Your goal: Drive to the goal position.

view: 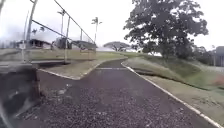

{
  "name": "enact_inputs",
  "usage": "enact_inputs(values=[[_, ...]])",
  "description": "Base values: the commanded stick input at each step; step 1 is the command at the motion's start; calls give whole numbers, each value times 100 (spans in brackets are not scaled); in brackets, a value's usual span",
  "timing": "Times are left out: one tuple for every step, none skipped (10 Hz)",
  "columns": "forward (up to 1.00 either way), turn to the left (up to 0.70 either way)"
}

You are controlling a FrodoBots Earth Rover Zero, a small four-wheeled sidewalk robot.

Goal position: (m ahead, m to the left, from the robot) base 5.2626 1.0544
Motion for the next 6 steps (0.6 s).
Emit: enact_inputs(values=[[70,0],[70,0],[70,5],[70,24],[70,29],[70,22]])
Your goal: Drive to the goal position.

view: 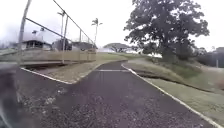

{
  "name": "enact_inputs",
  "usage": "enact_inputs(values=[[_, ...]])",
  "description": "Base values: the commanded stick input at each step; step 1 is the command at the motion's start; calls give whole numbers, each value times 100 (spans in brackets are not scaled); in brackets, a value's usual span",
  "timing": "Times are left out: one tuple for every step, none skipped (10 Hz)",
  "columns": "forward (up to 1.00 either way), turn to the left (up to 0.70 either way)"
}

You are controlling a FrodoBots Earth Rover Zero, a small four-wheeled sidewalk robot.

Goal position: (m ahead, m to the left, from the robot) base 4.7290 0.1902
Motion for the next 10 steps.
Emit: enact_inputs(values=[[70,12],[70,2],[70,0],[70,0],[70,0],[70,0],[70,0],[70,0],[70,0],[70,0]])
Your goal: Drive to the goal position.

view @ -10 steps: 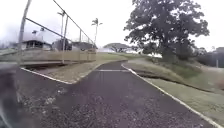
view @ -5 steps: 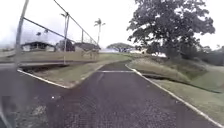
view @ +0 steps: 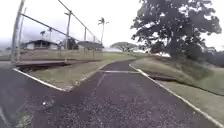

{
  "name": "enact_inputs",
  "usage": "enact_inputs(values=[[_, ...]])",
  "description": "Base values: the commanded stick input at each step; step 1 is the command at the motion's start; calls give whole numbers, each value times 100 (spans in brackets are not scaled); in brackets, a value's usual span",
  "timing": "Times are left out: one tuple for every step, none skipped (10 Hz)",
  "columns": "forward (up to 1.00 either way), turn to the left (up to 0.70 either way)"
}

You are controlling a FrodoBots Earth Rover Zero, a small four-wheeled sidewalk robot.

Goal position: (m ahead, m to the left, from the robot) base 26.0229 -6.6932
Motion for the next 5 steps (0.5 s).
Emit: enact_inputs(values=[[70,0],[70,0],[70,0],[70,0],[70,-2]])
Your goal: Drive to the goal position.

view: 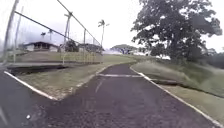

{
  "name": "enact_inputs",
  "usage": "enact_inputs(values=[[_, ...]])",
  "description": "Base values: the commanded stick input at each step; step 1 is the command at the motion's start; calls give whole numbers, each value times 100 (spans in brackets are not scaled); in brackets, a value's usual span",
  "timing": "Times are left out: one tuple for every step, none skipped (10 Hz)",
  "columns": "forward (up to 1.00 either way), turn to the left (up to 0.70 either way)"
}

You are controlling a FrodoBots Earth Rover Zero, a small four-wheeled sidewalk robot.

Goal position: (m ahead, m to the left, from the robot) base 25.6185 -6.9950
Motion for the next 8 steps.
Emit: enact_inputs(values=[[70,-12],[70,-17],[70,-20],[70,-1],[70,0],[70,0],[70,0],[70,0]])
